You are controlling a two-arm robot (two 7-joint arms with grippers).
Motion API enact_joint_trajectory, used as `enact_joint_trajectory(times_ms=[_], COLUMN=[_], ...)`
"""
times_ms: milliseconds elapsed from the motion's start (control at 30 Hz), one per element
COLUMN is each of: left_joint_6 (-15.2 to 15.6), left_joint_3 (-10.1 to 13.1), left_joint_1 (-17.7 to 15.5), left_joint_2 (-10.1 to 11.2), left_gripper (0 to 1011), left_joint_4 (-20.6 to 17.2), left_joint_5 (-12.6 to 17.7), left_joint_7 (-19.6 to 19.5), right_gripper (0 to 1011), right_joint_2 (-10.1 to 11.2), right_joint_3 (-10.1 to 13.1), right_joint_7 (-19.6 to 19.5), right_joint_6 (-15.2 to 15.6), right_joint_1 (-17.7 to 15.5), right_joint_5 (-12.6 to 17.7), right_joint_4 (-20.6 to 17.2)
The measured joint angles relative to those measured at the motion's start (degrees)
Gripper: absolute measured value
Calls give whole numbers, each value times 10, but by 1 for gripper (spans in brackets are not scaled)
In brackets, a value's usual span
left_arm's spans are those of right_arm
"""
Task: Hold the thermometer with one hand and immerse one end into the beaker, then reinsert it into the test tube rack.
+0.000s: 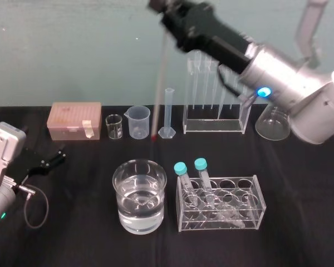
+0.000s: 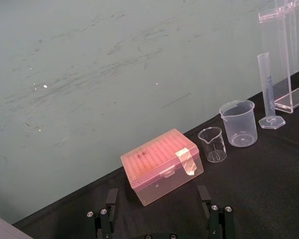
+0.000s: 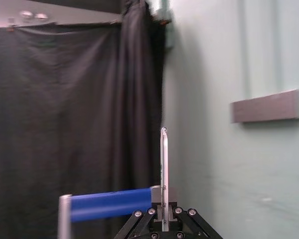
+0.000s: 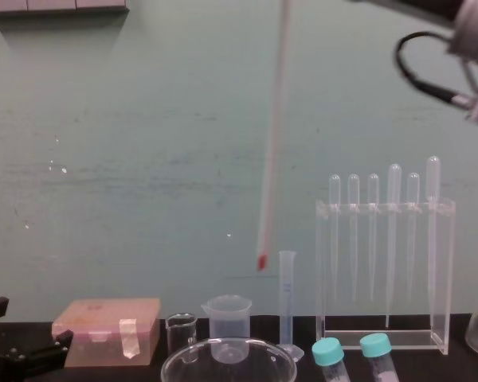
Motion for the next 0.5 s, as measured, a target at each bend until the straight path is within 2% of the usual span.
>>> enact_joint_trajectory(times_ms=[100,233,333,500], left_joint_6=[0,0,0,0], left_joint_3=[0,0,0,0], left_joint_1=[0,0,0,0], left_joint_2=[0,0,0,0], left_gripper=[1008,1008,1008,1008], left_joint_4=[0,0,0,0], left_joint_5=[0,0,0,0], left_joint_7=[0,0,0,0], right_gripper=[56,56,56,56], right_joint_2=[-7,-10,-13,-21], right_joint_3=[-26,-48,-72,-90], right_joint_7=[19,34,47,64], right_joint_6=[2,-3,-18,-38], right_joint_1=[4,5,6,2], right_joint_5=[0,-6,-22,-35], right_joint_4=[6,19,45,82])
